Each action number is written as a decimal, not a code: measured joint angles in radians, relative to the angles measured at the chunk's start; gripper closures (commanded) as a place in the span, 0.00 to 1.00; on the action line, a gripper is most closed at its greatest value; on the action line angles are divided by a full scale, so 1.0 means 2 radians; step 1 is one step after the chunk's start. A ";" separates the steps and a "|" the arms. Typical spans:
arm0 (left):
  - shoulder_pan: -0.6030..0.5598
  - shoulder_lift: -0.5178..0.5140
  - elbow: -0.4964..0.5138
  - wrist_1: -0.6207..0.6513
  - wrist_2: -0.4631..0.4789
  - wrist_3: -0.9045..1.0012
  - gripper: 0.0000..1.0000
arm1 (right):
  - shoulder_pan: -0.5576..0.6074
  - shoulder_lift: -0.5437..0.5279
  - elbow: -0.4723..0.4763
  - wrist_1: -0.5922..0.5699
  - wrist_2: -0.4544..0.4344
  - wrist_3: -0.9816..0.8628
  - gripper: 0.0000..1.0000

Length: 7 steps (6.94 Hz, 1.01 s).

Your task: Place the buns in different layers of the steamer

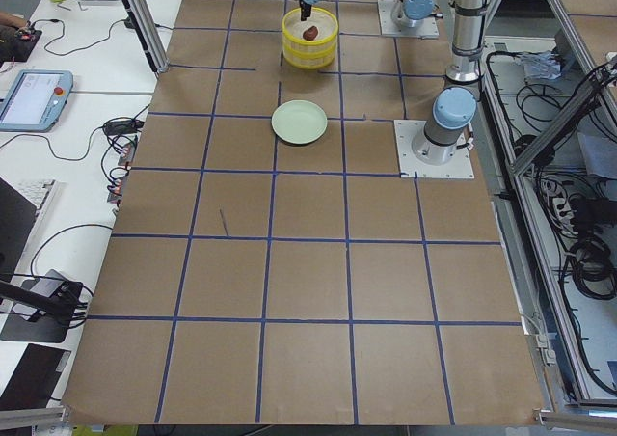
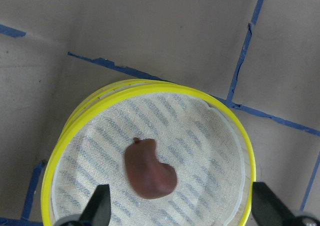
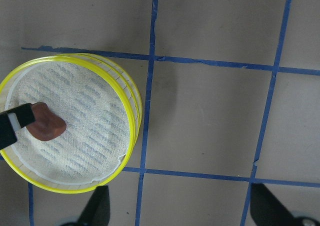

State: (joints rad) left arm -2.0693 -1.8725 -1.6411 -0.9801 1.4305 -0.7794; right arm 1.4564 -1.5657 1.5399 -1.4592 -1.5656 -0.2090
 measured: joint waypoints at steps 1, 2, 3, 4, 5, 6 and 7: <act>0.018 0.003 0.001 -0.010 0.022 0.051 0.00 | -0.002 0.000 0.000 0.001 -0.001 0.001 0.00; 0.052 0.011 0.004 -0.039 0.037 0.128 0.00 | 0.001 -0.001 -0.002 0.000 0.001 0.009 0.00; 0.101 0.028 0.009 -0.078 0.045 0.219 0.00 | 0.011 -0.001 -0.005 -0.001 0.003 0.027 0.00; 0.155 0.052 0.013 -0.119 0.046 0.292 0.00 | 0.030 -0.001 -0.006 -0.005 0.005 0.057 0.00; 0.206 0.076 0.023 -0.172 0.046 0.344 0.00 | 0.050 0.001 -0.007 -0.014 0.006 0.088 0.00; 0.252 0.098 0.042 -0.237 0.045 0.381 0.00 | 0.066 0.005 -0.008 -0.030 0.006 0.109 0.00; 0.285 0.113 0.062 -0.293 0.045 0.398 0.00 | 0.076 0.008 -0.008 -0.042 0.004 0.118 0.00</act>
State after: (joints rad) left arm -1.4991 -1.6469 -1.5171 -1.5659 1.5210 0.0168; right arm 1.6074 -1.5491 1.5237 -1.5436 -1.5572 0.0276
